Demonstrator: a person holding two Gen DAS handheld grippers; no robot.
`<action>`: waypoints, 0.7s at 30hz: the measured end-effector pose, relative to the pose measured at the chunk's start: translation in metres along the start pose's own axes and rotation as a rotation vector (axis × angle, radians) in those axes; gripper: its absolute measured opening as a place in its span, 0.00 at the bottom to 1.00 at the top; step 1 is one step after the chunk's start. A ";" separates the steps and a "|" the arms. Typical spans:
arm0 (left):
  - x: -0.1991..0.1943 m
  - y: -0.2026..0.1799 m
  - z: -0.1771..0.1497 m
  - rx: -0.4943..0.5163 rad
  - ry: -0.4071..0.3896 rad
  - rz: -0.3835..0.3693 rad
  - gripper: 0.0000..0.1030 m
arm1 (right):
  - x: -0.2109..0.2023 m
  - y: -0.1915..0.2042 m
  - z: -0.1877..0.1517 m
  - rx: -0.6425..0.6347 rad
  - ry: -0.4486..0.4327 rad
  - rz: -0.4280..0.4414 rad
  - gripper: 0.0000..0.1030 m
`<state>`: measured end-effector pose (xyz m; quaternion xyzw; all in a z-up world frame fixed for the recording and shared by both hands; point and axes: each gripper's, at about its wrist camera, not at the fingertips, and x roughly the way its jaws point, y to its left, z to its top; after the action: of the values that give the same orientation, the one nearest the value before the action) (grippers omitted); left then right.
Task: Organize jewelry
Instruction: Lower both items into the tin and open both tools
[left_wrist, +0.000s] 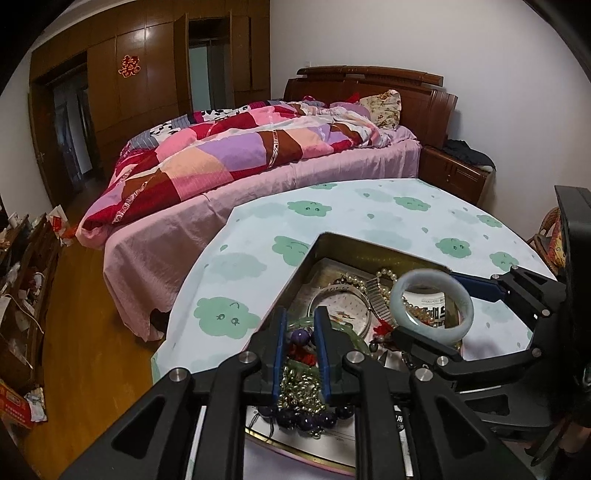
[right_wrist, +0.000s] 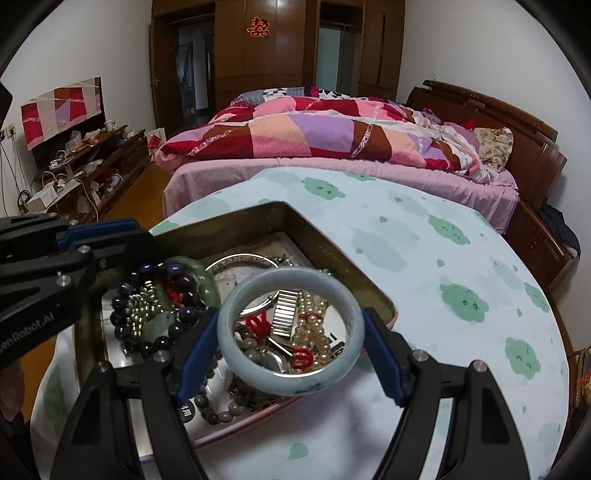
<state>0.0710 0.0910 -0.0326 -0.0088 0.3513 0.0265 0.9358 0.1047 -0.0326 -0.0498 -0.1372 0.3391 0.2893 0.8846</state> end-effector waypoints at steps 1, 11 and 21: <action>-0.001 0.000 0.000 0.001 -0.003 0.005 0.31 | 0.000 0.000 0.000 0.002 -0.001 0.003 0.76; -0.012 0.003 -0.003 -0.007 -0.028 0.057 0.64 | -0.009 -0.006 -0.004 0.040 -0.018 0.001 0.83; -0.024 0.004 -0.007 -0.008 -0.032 0.075 0.64 | -0.028 -0.008 -0.010 0.060 -0.040 -0.016 0.86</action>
<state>0.0484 0.0936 -0.0217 0.0010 0.3362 0.0630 0.9397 0.0871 -0.0548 -0.0377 -0.1074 0.3287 0.2748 0.8972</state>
